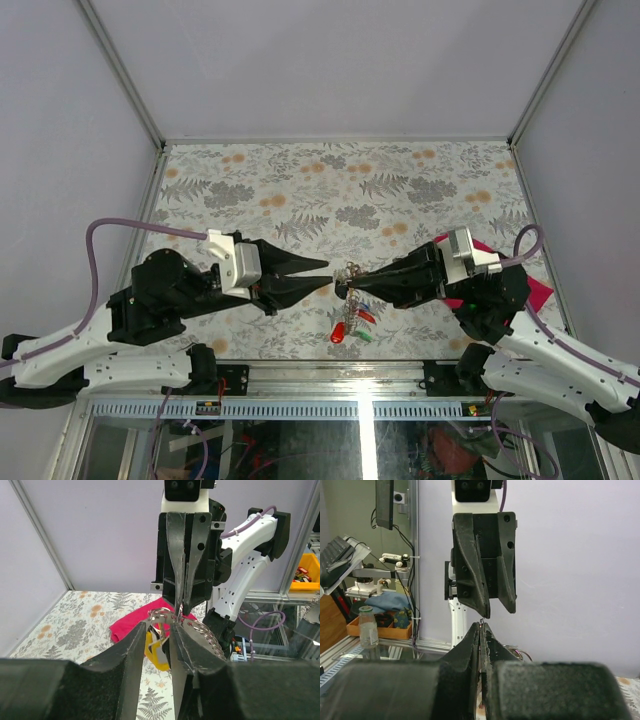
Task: Put the keys on the keyring
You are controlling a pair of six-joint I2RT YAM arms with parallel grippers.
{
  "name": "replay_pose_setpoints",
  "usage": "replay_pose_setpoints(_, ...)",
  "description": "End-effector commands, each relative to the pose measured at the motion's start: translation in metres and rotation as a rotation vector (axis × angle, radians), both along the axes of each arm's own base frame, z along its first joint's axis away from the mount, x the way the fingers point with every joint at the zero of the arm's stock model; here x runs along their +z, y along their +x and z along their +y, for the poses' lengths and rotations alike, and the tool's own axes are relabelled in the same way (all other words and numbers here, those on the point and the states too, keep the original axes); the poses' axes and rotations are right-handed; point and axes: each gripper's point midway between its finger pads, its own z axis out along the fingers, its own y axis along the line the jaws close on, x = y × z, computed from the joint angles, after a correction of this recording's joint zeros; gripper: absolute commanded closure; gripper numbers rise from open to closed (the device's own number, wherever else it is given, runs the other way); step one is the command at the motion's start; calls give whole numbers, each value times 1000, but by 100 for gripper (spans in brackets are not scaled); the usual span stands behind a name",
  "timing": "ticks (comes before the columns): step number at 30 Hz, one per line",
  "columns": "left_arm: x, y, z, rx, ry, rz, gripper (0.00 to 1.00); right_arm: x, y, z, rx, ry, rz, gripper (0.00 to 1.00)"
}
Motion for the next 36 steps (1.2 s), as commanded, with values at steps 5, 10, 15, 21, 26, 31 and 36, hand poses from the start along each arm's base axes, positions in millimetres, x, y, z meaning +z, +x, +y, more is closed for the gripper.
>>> replay_pose_setpoints(5,8,-14,-17,-100,-31,-9,73,35,-16,-14,33,93,-88,100)
replay_pose_setpoints(10,5,-20,-20,-141,-21,-8,75,36,-16,-16,23,99,-88,100)
replay_pose_setpoints(15,7,-19,-17,-125,-30,-2,75,36,-15,-17,10,102,-90,100)
replay_pose_setpoints(21,12,-21,-12,-129,-49,-6,75,36,-14,-19,-1,102,-89,100)
replay_pose_setpoints(26,12,-22,-13,-139,-47,-3,75,35,-14,-19,-6,104,-89,100)
replay_pose_setpoints(31,16,-22,-8,-131,-63,-7,74,34,-13,-19,-10,99,-87,100)
replay_pose_setpoints(36,12,-25,-12,-151,-48,0,72,36,-13,-20,-15,106,-87,100)
